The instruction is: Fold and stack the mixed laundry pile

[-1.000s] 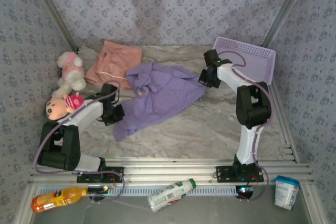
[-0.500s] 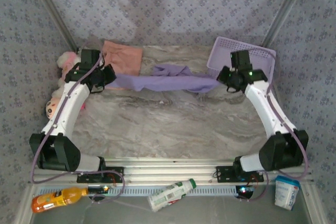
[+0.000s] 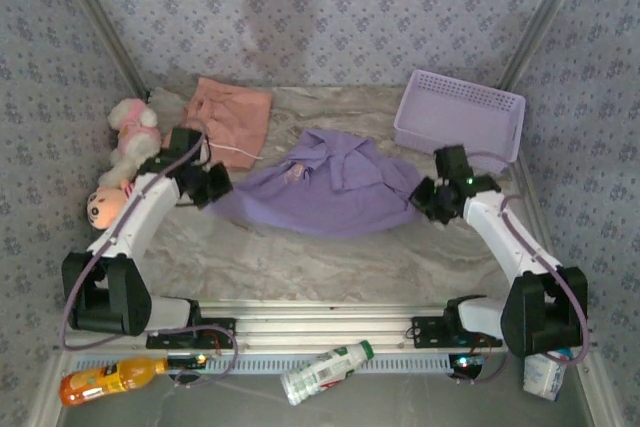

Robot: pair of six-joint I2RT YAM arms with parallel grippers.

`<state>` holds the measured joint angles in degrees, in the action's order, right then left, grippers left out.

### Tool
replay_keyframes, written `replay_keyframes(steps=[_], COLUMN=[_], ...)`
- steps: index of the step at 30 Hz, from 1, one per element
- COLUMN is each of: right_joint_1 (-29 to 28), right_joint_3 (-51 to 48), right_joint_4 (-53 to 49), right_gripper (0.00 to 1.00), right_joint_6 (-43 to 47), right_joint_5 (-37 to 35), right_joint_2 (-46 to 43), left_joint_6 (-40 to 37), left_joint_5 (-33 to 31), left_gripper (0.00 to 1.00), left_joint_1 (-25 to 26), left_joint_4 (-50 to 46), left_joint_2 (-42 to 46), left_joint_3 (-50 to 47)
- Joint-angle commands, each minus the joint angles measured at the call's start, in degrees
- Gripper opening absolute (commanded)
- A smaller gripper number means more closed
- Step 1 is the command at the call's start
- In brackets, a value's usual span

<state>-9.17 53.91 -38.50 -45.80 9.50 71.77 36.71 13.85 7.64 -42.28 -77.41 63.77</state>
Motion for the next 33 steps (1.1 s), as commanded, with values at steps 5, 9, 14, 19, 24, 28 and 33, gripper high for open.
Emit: replay_keyframes(steps=[5, 9, 14, 19, 24, 28, 33], right_joint_1=[5.2, 5.6, 6.9, 6.9, 5.8, 6.3, 7.2], right_joint_3=[37.9, 49.5, 39.8, 14.4, -12.1, -20.3, -19.4], right_joint_4=[1.2, 1.6, 3.0, 0.9, -7.5, -14.5, -8.7], right_gripper=[0.00, 0.00, 0.00, 0.00, 0.00, 0.30, 0.43], right_joint_6=[4.5, 5.9, 5.9, 1.3, -7.0, -9.8, -9.7], right_joint_5=[11.1, 11.4, 11.3, 10.7, 8.3, 5.4, 3.0], right_joint_2=[9.1, 7.5, -2.5, -15.6, -31.5, -40.7, -37.9], left_joint_6=[-1.4, -3.1, -3.8, 0.3, 9.4, 12.7, 10.4], left_joint_5=[2.9, 1.0, -2.1, -2.8, -1.3, -6.0, -8.1], left_gripper=[0.00, 0.00, 0.00, 0.00, 0.00, 0.74, 0.99], left_joint_1=[-2.9, -3.3, -3.5, -3.6, -2.1, 0.2, 0.6], left_joint_4=[-0.5, -3.4, -0.7, 0.3, -0.4, 0.4, 3.1], left_joint_2=[-10.5, -11.9, -1.9, 11.1, 21.2, 24.3, 19.2], left_joint_3=[41.6, 58.4, 45.8, 14.4, -11.1, -17.1, -11.9])
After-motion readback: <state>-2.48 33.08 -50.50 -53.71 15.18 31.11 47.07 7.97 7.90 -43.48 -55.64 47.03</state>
